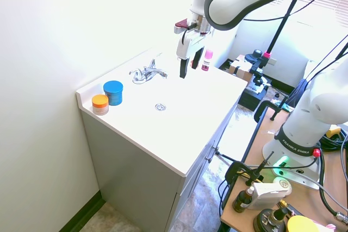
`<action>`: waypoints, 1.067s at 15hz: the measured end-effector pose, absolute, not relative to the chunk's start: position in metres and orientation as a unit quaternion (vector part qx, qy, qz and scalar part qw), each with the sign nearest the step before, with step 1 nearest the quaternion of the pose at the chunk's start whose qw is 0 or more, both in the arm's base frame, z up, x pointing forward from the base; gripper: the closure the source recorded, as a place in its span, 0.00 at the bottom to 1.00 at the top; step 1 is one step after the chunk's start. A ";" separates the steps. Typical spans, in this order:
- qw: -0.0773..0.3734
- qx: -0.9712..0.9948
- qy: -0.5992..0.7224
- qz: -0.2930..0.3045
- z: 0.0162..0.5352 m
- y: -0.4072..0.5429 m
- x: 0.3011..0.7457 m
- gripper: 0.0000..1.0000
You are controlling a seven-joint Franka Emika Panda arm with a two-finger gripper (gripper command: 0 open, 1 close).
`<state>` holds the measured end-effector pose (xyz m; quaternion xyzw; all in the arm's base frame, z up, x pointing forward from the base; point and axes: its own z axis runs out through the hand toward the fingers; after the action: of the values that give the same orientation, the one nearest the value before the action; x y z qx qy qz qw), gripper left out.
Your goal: Turn on the cold water
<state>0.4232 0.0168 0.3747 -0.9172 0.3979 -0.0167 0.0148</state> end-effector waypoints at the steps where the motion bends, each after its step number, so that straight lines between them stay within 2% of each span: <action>1: 0.015 -0.917 0.398 -0.017 0.374 0.017 0.423 0.00; 4: 0.032 -0.897 0.439 -0.047 0.377 0.016 0.429 0.00; 8: 0.079 -0.852 0.495 -0.151 0.369 0.006 0.457 0.00; 12: 0.079 -0.819 0.529 -0.210 0.350 -0.024 0.503 0.00; 16: 0.059 -0.798 0.549 -0.241 0.341 -0.048 0.551 0.00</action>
<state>0.5509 -0.0482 0.3414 -0.7980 0.5494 -0.2406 0.0594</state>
